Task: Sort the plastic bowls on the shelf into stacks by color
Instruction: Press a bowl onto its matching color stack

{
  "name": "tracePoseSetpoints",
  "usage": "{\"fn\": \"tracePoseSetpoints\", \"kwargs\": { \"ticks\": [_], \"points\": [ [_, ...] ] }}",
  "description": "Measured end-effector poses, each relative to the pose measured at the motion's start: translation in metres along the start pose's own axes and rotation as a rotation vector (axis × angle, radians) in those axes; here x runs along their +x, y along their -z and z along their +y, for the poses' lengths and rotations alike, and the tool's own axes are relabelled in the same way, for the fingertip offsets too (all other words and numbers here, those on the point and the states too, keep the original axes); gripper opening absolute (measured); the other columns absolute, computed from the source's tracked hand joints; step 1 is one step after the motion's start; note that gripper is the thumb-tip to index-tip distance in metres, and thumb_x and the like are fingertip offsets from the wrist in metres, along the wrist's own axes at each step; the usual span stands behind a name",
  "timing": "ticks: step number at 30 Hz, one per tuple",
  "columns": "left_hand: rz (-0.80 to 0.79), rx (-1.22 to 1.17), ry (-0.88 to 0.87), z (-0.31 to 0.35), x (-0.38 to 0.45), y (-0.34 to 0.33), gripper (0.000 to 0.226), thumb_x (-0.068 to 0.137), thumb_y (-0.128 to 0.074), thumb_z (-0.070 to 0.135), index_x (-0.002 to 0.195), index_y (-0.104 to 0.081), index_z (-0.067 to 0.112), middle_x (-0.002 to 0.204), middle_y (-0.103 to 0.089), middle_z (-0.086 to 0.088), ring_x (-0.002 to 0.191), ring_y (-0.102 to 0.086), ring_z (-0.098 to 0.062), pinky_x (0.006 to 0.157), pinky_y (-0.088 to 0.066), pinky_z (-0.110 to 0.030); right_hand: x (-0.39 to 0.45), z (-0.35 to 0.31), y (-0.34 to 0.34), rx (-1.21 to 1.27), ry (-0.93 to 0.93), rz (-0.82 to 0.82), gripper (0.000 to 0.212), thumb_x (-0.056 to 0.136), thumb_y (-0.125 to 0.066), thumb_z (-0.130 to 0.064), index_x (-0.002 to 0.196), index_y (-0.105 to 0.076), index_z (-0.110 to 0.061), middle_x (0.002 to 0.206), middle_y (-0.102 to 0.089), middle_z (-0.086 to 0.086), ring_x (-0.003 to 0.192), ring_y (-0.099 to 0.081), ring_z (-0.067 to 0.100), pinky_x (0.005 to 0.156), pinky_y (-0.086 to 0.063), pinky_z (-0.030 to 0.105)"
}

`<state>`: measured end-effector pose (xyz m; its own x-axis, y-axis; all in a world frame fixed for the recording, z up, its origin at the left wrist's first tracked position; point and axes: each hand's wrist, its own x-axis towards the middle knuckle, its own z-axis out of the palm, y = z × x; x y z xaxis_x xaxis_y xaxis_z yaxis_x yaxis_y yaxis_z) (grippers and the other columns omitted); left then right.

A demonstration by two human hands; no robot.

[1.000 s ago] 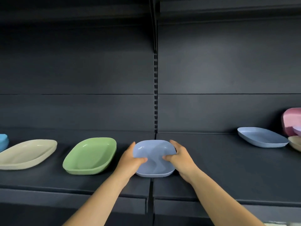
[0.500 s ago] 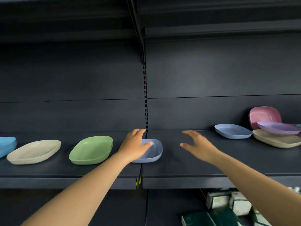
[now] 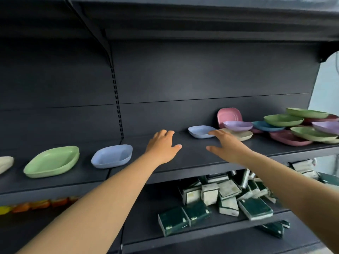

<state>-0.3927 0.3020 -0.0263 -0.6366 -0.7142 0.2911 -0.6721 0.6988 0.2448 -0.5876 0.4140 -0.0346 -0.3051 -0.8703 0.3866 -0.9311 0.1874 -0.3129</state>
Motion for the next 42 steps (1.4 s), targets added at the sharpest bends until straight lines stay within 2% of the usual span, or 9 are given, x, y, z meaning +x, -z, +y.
{"fn": "tracePoseSetpoints", "kwargs": {
  "ticks": [11,16,22,24,26,29,32,36,42],
  "points": [
    [-0.018,-0.091,0.066,0.076,0.092,-0.046,0.062,0.095,-0.045,0.043,0.147,-0.023,0.019,0.152,-0.024,-0.002,0.139,-0.024,-0.023,0.105,-0.032,-0.037,0.04,0.137,0.037,0.009,-0.045,0.013,0.054,0.088,-0.063,-0.033,0.137,-0.045,-0.018,0.138,-0.048,0.003,0.124,-0.046,0.023,0.097,-0.036,0.029],
    [-0.02,-0.296,0.241,0.092,0.164,-0.087,0.066,0.094,-0.047,0.043,0.149,-0.018,0.021,0.155,-0.019,-0.001,0.141,-0.024,-0.022,0.107,-0.03,-0.037,0.108,0.217,0.048,0.076,-0.079,-0.07,0.054,0.085,-0.067,-0.028,0.134,-0.047,-0.02,0.133,-0.05,0.001,0.117,-0.05,0.021,0.086,-0.035,0.023],
    [0.071,-0.52,0.522,0.096,0.235,-0.137,0.072,0.093,-0.051,0.039,0.151,-0.013,0.018,0.157,-0.017,-0.004,0.141,-0.027,-0.024,0.106,-0.031,-0.034,0.19,0.297,0.046,0.075,-0.054,-0.17,0.063,0.079,-0.072,-0.03,0.135,-0.047,-0.016,0.129,-0.054,0.003,0.116,-0.053,0.022,0.092,-0.042,0.03],
    [0.101,-0.566,0.594,0.094,0.247,-0.151,0.075,0.092,-0.054,0.037,0.151,-0.013,0.018,0.157,-0.017,-0.004,0.14,-0.028,-0.025,0.105,-0.033,-0.035,0.21,0.313,0.038,0.044,-0.056,-0.232,0.066,0.078,-0.073,-0.029,0.136,-0.045,-0.014,0.123,-0.053,0.003,0.109,-0.053,0.021,0.085,-0.042,0.026],
    [0.145,-0.616,0.651,0.09,0.257,-0.162,0.077,0.09,-0.059,0.034,0.151,-0.015,0.018,0.156,-0.021,-0.004,0.139,-0.031,-0.025,0.104,-0.034,-0.035,0.228,0.324,0.03,0.035,-0.062,-0.29,0.063,0.077,-0.074,-0.028,0.132,-0.047,-0.012,0.114,-0.052,0.002,0.099,-0.051,0.02,0.075,-0.041,0.022],
    [0.188,-0.664,0.749,0.085,0.269,-0.173,0.081,0.086,-0.066,0.029,0.15,-0.019,0.016,0.153,-0.029,-0.004,0.135,-0.037,-0.025,0.103,-0.036,-0.034,0.254,0.337,0.016,0.051,-0.064,-0.338,0.059,0.073,-0.077,-0.035,0.122,-0.052,-0.015,0.115,-0.053,0.0,0.096,-0.051,0.019,0.077,-0.038,0.024],
    [0.142,-0.637,0.808,0.078,0.281,-0.176,0.086,0.081,-0.072,0.022,0.149,-0.02,0.014,0.15,-0.034,-0.005,0.132,-0.04,-0.025,0.101,-0.037,-0.033,0.27,0.34,0.006,0.006,-0.056,-0.37,0.052,0.075,-0.077,-0.033,0.119,-0.055,-0.016,0.107,-0.05,-0.003,0.093,-0.049,0.016,0.073,-0.036,0.022],
    [0.045,-0.542,0.85,0.074,0.29,-0.178,0.089,0.075,-0.077,0.015,0.147,-0.025,0.012,0.142,-0.041,-0.005,0.125,-0.045,-0.025,0.093,-0.041,-0.031,0.284,0.34,-0.001,-0.045,-0.044,-0.37,0.039,0.071,-0.08,-0.03,0.095,-0.052,-0.017,0.098,-0.057,0.003,0.087,-0.052,0.02,0.067,-0.038,0.025],
    [0.019,-0.502,0.901,0.073,0.297,-0.181,0.077,0.076,-0.078,0.016,0.139,-0.035,0.005,0.138,-0.044,-0.008,0.124,-0.045,-0.026,0.092,-0.039,-0.031,0.291,0.346,-0.008,-0.012,-0.032,-0.36,0.044,0.065,-0.083,-0.033,0.071,-0.04,-0.023,0.084,-0.055,0.0,0.078,-0.052,0.02,0.056,-0.036,0.02]
  ]
}}
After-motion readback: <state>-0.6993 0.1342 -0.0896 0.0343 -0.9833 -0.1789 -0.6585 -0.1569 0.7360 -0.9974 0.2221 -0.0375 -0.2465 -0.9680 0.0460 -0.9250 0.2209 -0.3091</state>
